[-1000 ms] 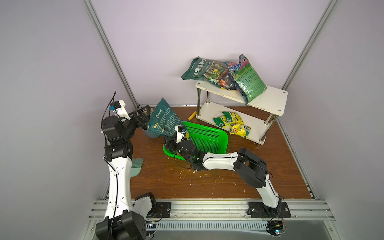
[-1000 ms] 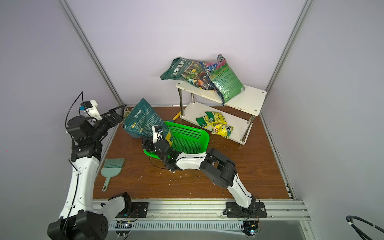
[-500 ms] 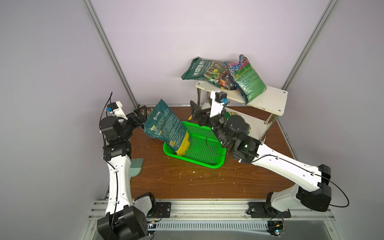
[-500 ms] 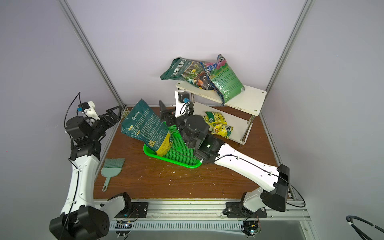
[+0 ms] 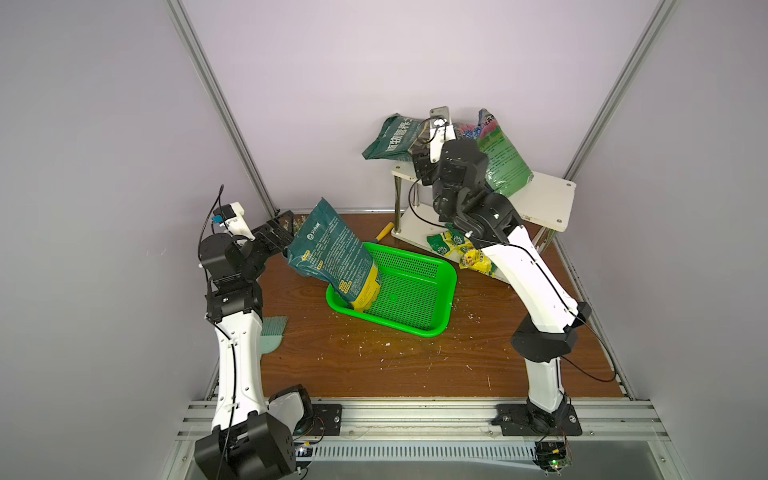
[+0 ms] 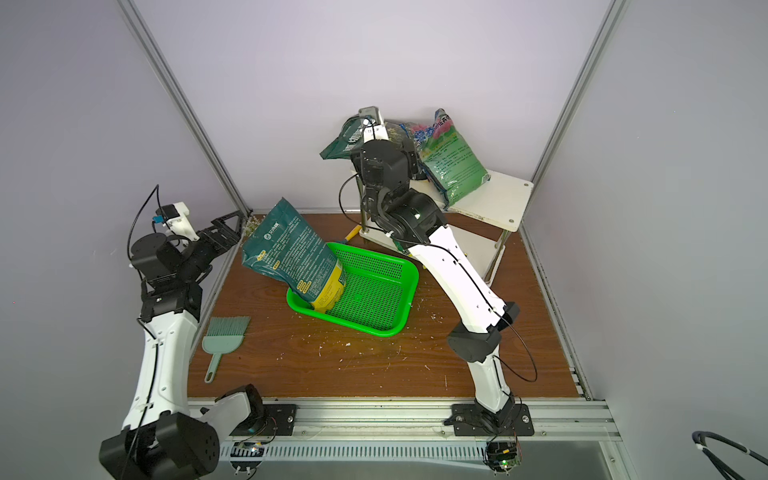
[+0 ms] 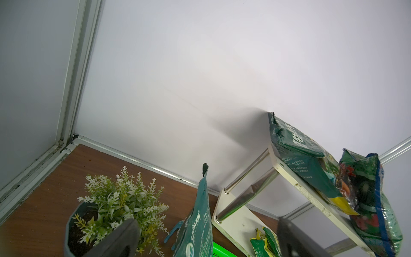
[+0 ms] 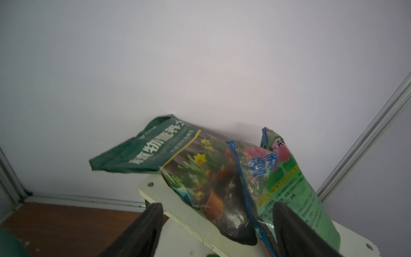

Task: Take down the fertilizer bag from the shelf
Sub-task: Pick up the fertilizer bag from the shelf.

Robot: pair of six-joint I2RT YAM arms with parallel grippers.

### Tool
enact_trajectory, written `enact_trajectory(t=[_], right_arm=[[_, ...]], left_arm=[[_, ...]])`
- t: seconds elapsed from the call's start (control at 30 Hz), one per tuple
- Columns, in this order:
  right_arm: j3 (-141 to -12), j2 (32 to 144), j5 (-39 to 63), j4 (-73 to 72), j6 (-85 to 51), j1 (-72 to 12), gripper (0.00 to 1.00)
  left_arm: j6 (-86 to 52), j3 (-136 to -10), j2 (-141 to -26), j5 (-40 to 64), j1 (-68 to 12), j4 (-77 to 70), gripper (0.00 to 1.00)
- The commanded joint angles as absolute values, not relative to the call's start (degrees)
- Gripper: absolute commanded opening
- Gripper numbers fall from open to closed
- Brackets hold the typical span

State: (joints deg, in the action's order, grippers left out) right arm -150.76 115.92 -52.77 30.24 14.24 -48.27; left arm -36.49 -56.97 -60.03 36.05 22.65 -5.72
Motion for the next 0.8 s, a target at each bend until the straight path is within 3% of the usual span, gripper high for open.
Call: enact_trajectory(t=[0.0, 0.37, 0.77], right_arm=[[-148.40, 114.90, -54.41, 33.80, 14.47, -45.72, 0.82], [-141.21, 111.68, -54.10, 30.69, 12.46, -40.59, 0.80], [-135.69, 108.37, -58.23, 24.41, 16.48, -38.12, 0.85]], left_arm=[[-36.98, -56.17, -59.17, 37.60, 23.84, -7.99, 1.00], [-38.06, -55.55, -59.24, 38.41, 24.60, -9.02, 1.00], [-38.45, -55.41, -59.24, 38.50, 24.80, -9.29, 1.00]])
